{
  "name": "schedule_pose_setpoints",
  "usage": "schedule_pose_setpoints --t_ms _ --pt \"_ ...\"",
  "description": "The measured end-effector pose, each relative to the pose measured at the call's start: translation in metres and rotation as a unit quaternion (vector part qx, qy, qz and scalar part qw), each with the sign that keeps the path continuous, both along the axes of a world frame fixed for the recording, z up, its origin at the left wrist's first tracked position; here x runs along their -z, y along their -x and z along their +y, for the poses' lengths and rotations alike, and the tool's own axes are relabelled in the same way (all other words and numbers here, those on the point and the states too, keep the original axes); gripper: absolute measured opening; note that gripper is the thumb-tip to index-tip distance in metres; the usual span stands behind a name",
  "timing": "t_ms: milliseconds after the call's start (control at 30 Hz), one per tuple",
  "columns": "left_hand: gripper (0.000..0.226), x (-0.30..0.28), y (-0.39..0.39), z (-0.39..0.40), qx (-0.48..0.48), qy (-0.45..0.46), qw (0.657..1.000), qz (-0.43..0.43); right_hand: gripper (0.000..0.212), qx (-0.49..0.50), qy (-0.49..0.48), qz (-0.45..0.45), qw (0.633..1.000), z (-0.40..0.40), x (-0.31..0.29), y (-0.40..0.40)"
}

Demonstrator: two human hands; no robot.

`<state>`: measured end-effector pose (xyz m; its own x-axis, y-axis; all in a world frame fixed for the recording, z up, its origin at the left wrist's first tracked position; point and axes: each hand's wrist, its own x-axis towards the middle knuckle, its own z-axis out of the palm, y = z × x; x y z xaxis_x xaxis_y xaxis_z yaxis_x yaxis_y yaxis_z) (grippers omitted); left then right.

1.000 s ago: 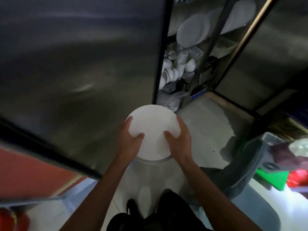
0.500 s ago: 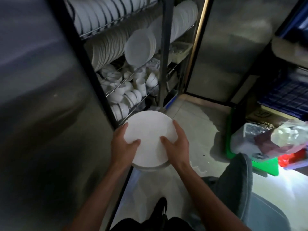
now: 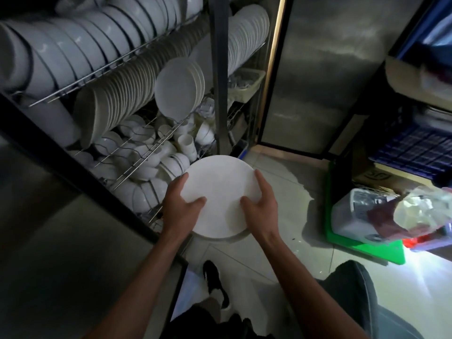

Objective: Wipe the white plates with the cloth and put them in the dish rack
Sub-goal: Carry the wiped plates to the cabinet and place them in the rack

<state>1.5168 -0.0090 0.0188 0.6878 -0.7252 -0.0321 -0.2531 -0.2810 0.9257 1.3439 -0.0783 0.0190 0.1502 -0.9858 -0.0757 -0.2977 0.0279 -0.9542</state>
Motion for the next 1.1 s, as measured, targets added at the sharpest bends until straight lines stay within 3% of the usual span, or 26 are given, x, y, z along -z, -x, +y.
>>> schedule_pose_setpoints --t_ms 433,833,1100 --pt "0.075 -0.006 -0.102 -0.122 -0.075 0.055 0.995 0.04 0.076 -0.068 0.031 -0.007 0.997 -0.143 -0.026 -0.11" --pt "0.073 -0.012 -0.173 -0.144 -0.21 0.094 0.971 0.057 0.059 -0.215 -0.029 -0.092 0.972 -0.21 -0.048 -0.205" --pt "0.07 -0.004 -0.192 -0.17 -0.297 0.111 0.947 0.05 0.061 -0.289 -0.049 -0.106 0.95 -0.249 -0.054 -0.251"
